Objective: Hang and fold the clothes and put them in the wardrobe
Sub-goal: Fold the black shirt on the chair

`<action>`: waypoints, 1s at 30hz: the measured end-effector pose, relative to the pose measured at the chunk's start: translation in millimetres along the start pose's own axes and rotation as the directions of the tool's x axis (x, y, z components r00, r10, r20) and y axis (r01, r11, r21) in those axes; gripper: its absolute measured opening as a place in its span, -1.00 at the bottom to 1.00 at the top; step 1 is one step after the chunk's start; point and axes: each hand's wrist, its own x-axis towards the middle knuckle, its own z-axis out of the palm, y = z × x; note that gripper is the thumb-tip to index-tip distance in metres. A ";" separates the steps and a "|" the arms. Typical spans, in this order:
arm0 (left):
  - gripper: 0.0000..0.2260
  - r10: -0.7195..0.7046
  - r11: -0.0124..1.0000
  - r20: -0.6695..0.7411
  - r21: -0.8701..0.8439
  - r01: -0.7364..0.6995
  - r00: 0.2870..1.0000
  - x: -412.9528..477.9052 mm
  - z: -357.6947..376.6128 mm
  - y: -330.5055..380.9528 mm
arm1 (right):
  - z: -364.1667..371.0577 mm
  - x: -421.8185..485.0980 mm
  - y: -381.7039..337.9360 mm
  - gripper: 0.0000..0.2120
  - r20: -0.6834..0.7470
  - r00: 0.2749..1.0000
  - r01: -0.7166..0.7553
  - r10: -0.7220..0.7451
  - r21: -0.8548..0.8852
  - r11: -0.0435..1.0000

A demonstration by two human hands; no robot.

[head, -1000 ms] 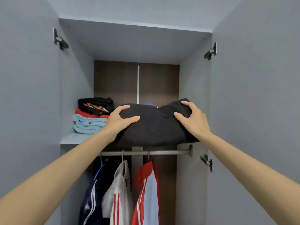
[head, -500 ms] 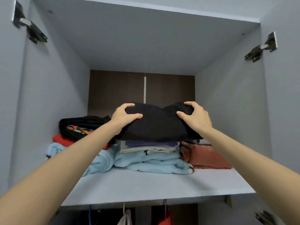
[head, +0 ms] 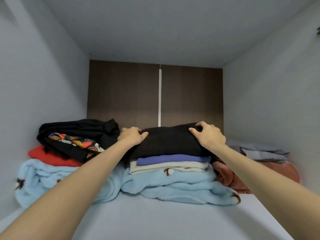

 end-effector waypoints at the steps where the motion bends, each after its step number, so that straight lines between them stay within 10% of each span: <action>1: -0.56 0.050 0.990 -0.085 0.137 -0.038 0.995 -3.2 -4.0 3.5 | -1.3 1.7 -1.8 -0.57 -0.040 0.999 0.026 -0.032 -0.134 0.991; 6: -0.73 0.315 0.933 -0.072 0.207 -0.295 0.946 -12.5 -6.0 41.1 | -5.9 14.2 -34.4 -0.76 -0.031 0.914 0.397 -0.404 -0.121 0.910; 20: -0.60 0.176 0.973 0.038 0.142 -0.179 0.984 5.9 47.5 39.5 | 51.3 29.8 -19.6 -0.61 0.341 0.923 0.184 -0.175 0.006 0.983; 30: -0.64 0.329 0.941 -0.119 0.129 -0.314 0.937 -31.7 9.4 38.9 | 5.6 -8.6 -29.2 -0.72 -0.065 0.948 0.311 -0.312 -0.026 0.950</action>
